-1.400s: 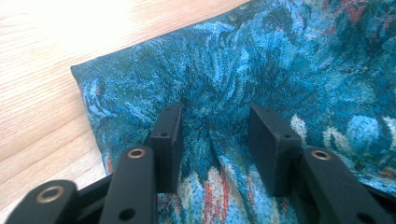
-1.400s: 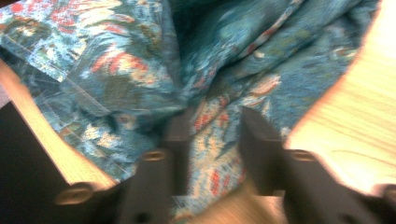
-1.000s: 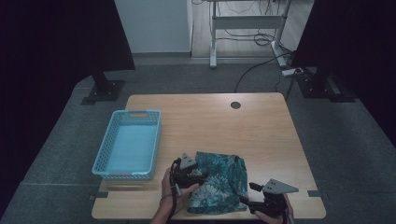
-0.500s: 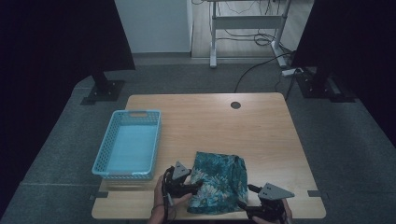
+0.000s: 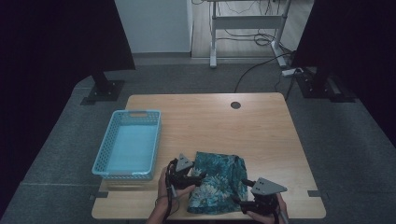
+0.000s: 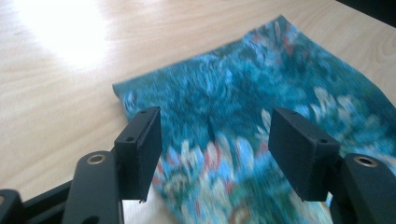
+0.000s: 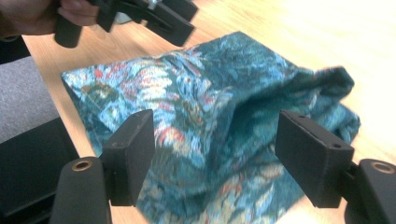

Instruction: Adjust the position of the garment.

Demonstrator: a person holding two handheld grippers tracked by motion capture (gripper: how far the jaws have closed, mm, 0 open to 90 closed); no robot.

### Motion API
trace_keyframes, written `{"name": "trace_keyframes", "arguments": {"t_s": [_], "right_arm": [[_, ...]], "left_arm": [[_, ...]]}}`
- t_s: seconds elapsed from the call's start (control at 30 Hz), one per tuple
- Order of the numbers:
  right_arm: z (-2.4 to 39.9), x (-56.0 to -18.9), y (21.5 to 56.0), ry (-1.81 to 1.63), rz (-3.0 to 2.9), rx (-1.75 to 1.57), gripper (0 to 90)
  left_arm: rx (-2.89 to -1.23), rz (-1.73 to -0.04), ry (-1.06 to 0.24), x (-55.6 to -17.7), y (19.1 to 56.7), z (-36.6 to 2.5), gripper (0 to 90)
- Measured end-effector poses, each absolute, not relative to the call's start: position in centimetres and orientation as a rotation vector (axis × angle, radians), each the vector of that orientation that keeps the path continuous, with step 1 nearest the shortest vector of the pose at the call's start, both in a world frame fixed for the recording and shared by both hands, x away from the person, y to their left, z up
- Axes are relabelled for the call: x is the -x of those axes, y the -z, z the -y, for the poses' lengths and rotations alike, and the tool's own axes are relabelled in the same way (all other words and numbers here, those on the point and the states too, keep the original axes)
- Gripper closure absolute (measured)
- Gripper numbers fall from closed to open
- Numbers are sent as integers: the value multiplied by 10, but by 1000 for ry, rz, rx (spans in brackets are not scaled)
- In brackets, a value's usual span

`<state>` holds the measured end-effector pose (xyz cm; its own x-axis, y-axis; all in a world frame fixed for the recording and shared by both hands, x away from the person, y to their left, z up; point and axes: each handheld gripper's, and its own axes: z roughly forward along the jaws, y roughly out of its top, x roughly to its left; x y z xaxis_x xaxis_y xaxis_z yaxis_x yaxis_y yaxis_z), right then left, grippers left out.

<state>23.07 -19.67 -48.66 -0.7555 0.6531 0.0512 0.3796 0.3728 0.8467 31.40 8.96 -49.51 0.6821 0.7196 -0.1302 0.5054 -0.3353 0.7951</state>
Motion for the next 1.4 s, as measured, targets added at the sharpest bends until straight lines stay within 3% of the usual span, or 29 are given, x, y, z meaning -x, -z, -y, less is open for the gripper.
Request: {"name": "trace_keyframes", "arguments": {"t_s": [0.4,0.6,1.03,1.4], "right_arm": [[157,-263,481,-1246,-2428,-829,287],[143,-275,490,-1163,-2490,-824,287],[175,-267,532,-1098,-2538,-945,274],[176,-271,538,-1122,-2529,-903,276]], "left_arm": [[-2038,-904,-345,-345,501,-63,372],[-2063,-928,-296,-354,515,-59,380],[-2135,-908,-297,-351,528,-57,390],[-2166,-894,-319,-350,534,-57,397]]}}
